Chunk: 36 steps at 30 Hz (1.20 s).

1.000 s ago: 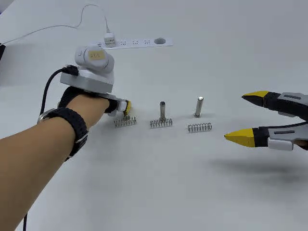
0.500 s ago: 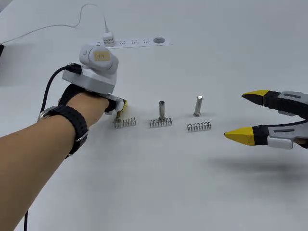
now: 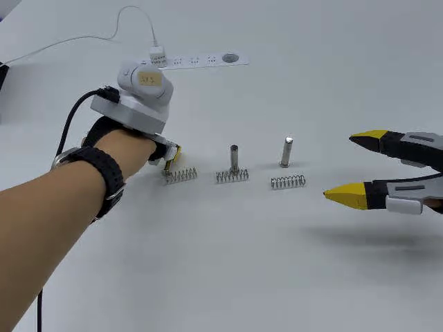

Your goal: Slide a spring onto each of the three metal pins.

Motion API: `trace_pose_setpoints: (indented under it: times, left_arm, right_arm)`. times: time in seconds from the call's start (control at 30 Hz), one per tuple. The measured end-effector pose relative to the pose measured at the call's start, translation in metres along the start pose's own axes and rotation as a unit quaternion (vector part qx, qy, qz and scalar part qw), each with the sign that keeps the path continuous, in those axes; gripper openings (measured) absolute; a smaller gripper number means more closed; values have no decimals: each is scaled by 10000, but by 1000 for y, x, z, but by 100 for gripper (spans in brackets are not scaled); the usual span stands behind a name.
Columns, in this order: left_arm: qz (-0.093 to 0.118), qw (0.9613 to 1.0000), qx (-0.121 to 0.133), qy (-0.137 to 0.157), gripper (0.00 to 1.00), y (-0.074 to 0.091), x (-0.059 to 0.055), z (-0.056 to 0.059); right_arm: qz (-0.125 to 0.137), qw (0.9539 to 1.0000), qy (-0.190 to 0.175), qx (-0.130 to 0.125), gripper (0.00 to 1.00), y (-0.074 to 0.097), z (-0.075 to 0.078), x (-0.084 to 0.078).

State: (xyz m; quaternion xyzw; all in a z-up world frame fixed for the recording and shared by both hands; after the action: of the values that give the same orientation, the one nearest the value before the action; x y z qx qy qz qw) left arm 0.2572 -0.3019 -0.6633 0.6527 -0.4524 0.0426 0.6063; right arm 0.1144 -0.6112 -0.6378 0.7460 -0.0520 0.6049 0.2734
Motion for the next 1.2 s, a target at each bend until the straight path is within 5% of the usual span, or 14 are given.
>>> trace_pose_setpoints:
  times: [0.87, 1.03, 1.2]
  left_arm:
    - [-268, 9960, 61, -847, 9, 2, 7, 6]
    - [-194, 9973, 100, -697, 7, 3, 5, 5]
    - [-67, 9998, -44, -204, 7, 9, 5, 3]
  right_arm:
    - [-5, 10000, -40, 15, 73, 1, -1, 0]
    - [13, 10000, -28, -6, 73, 2, 0, 0]
    - [28, 10000, -29, -28, 73, 3, 0, 1]
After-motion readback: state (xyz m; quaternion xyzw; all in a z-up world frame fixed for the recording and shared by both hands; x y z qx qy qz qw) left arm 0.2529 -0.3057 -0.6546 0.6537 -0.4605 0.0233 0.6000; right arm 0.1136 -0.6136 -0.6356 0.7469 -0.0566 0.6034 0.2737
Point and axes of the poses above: the centre of the closed fingertips' face, and the gripper's own axes: y roughly backward along the fingers, z roughly to its right, x roughly out of its top, the point moved 9 cm from there along y, roughly backward along the fingers, and after that the axes turned 14 degrees about x, right-handed, at the moved point
